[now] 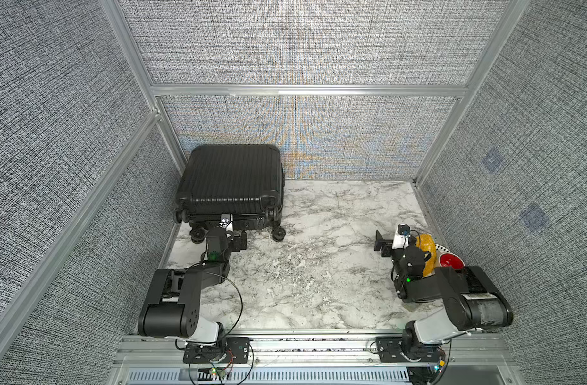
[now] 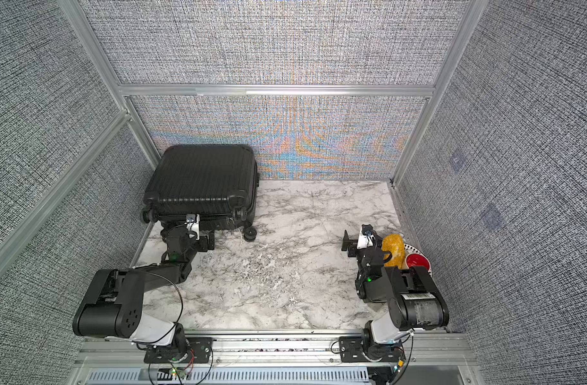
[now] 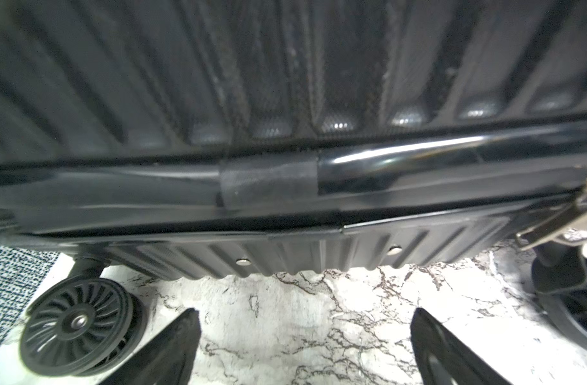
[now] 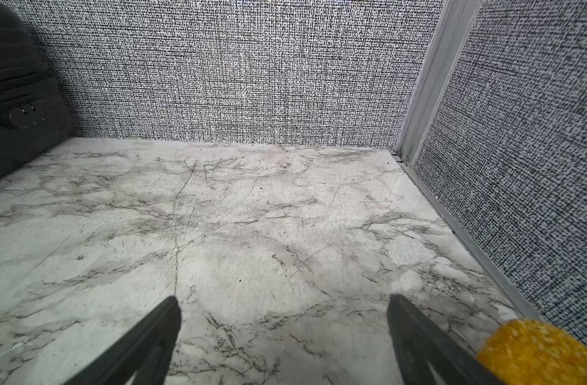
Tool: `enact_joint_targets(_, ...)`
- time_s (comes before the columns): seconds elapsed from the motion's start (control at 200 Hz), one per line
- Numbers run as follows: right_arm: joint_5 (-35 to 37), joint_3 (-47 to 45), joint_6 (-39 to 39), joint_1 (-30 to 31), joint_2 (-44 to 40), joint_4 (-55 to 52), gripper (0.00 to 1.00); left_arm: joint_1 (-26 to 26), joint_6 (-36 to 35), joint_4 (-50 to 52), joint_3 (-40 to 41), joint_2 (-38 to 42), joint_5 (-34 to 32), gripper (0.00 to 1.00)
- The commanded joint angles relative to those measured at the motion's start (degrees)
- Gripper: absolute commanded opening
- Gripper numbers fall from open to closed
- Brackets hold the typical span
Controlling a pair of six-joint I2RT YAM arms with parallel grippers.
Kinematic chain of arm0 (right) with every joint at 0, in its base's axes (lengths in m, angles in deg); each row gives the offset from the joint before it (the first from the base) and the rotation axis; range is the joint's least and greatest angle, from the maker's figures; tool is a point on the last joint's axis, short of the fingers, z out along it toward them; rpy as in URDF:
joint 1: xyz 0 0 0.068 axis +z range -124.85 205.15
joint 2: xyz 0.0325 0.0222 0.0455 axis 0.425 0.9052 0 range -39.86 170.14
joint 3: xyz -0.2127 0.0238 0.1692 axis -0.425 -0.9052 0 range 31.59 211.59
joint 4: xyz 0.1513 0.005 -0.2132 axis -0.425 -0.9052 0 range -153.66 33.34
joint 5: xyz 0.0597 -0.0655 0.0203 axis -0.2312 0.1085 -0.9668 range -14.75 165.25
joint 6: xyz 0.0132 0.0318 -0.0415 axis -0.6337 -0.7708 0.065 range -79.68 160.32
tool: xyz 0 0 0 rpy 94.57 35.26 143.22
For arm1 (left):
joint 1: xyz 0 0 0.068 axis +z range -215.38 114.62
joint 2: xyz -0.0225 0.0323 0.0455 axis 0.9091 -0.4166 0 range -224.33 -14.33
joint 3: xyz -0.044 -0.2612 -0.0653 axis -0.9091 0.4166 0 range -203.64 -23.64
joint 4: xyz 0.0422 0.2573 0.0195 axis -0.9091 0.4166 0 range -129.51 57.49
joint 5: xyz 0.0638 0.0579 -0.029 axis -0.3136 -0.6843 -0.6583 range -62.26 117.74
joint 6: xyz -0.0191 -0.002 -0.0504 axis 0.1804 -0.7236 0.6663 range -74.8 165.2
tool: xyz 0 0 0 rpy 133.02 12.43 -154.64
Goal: Open the suitcase zippers
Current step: Move the suitcase to the center of the board.
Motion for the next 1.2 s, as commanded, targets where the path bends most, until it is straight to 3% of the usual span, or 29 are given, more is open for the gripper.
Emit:
enact_joint_targets(0.0, -0.34, 0.04, -0.08, 0.08, -0.13, 0.8, 0.98, 0.08, -0.16, -1.4, -0.08, 0.18, 0.18, 0.99)
enact_joint_targets(0.801, -0.78, -0.24, -0.22, -0.05, -0.36, 1.18, 0.98, -0.09, -0.8, -2.76, 0.95, 0.91, 1.77, 0.99)
enact_joint_targets(0.906, -3.03, -2.03, 1.44, 0.42, -4.19, 1.51, 0.98, -0.81, -1.29, -1.77, 2.77, 7.14, 1.72, 0.99)
enact_joint_targets(1.051, -0.33, 3.07, -1.91, 0.88, -15.16, -18.47, 0.98, -2.45, 2.45, 15.74, -0.23, 20.33, -3.36, 0.99)
enact_joint_targets(1.196, -3.78, 4.7, -8.14, 0.88, -21.79, -24.31, 0.98, -2.64, 11.0, 27.1, -1.73, 31.35, -9.49, 0.99)
